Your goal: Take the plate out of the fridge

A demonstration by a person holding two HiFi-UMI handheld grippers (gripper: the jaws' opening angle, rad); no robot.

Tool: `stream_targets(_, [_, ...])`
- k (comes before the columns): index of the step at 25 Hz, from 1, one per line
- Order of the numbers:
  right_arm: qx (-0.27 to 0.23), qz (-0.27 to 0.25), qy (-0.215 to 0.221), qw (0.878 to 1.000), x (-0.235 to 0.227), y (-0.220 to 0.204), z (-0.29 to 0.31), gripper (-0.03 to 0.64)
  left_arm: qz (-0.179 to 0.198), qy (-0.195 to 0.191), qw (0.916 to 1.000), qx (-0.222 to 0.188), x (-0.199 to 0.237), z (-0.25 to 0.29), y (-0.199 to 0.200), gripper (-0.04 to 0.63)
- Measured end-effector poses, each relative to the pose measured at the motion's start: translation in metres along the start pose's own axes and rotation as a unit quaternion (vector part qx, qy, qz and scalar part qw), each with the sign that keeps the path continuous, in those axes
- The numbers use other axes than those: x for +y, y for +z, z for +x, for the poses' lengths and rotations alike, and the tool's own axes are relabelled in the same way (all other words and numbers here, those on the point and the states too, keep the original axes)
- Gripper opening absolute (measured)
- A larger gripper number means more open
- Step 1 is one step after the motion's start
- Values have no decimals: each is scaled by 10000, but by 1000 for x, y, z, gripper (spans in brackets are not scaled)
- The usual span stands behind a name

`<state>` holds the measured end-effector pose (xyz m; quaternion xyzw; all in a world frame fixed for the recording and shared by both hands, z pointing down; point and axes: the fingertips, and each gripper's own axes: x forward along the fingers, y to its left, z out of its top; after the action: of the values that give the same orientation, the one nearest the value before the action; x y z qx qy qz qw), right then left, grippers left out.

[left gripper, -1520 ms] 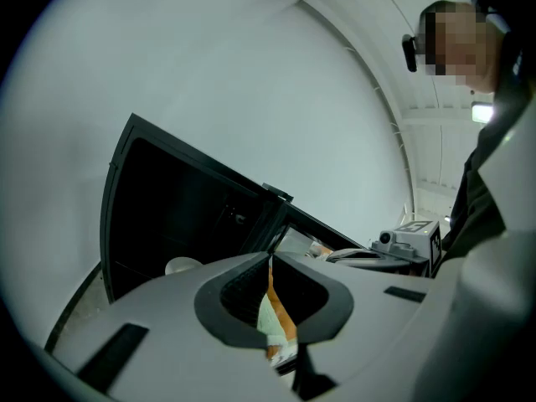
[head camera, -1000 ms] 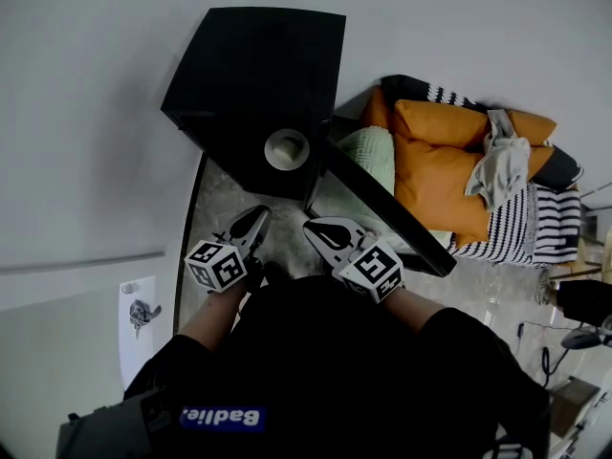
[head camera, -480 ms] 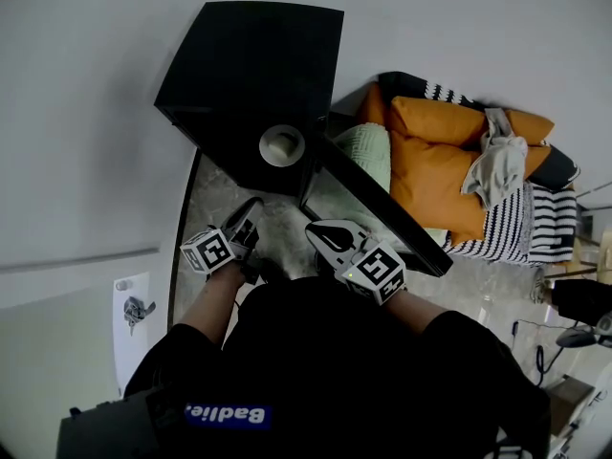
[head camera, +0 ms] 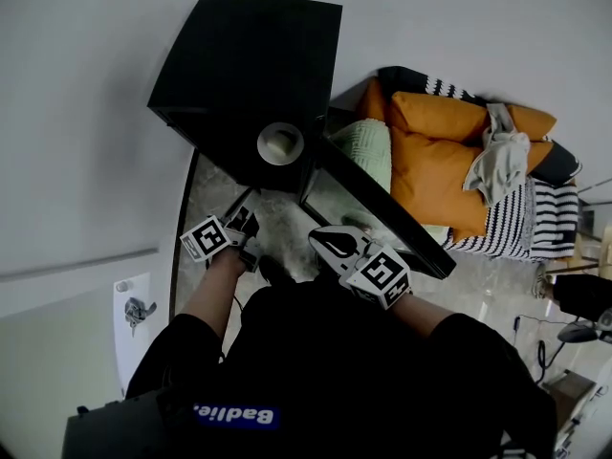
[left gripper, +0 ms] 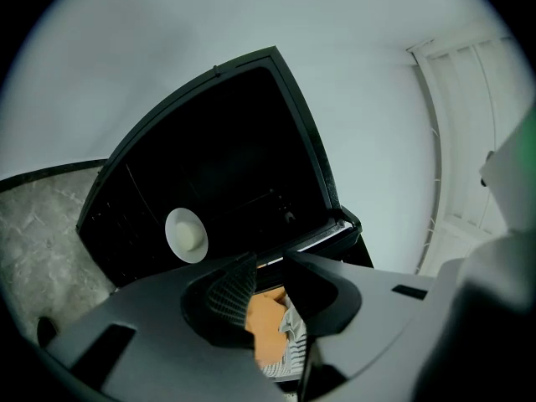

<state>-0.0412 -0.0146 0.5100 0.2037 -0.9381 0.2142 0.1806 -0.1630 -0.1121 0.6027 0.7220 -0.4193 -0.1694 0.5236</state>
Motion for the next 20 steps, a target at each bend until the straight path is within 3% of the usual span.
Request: stream_targets(20, [411, -19, 60, 9991, -4, -24, -11, 11, -501, 277, 9983, 82, 67, 51, -7, 107])
